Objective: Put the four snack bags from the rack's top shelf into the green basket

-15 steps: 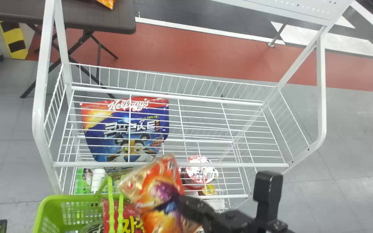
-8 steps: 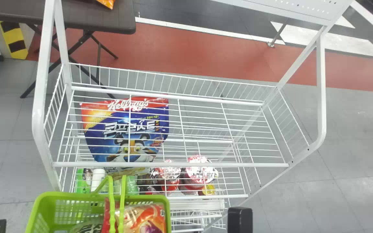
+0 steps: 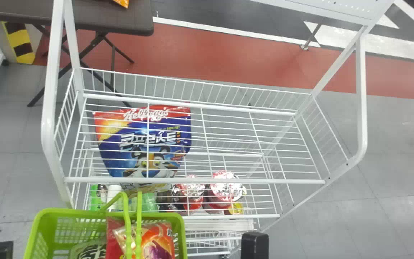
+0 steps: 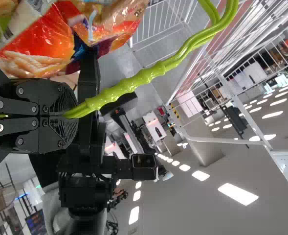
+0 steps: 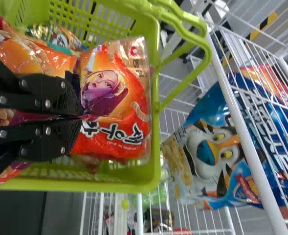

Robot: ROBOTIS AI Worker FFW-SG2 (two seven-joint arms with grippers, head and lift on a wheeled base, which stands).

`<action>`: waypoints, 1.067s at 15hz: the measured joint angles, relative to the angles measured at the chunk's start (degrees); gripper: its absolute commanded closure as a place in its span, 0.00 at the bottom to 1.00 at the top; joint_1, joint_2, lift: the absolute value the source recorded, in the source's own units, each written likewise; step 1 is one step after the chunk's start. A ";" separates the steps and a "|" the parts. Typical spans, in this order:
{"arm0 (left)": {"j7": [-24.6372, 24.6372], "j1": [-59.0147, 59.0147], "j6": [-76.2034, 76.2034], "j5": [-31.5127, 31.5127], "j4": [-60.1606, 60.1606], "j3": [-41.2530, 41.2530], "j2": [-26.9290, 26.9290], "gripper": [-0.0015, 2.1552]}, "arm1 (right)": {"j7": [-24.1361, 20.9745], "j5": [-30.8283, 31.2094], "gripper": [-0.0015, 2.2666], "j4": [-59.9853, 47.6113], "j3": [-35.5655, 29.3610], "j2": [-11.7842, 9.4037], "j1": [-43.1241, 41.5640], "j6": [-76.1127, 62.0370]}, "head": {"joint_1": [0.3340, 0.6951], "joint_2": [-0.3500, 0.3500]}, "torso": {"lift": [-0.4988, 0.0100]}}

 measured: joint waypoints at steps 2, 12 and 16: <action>-0.01 0.00 -0.03 0.00 0.00 -0.05 0.00 0.98 | 0.04 -1.35 0.02 -1.59 -1.10 -0.01 0.99 0.12 | 1.00 0.12 | 0.98; -0.18 0.18 -0.07 0.18 -0.17 0.03 0.03 0.98 | -3.58 2.66 0.03 -5.91 -4.79 0.47 2.01 -3.17 | 1.00 0.00 | 0.98; -0.04 0.18 -0.03 0.18 -0.20 -0.16 -0.07 0.98 | -7.59 14.51 0.02 -9.53 -0.53 0.32 3.10 -26.25 | 1.00 0.00 | 0.98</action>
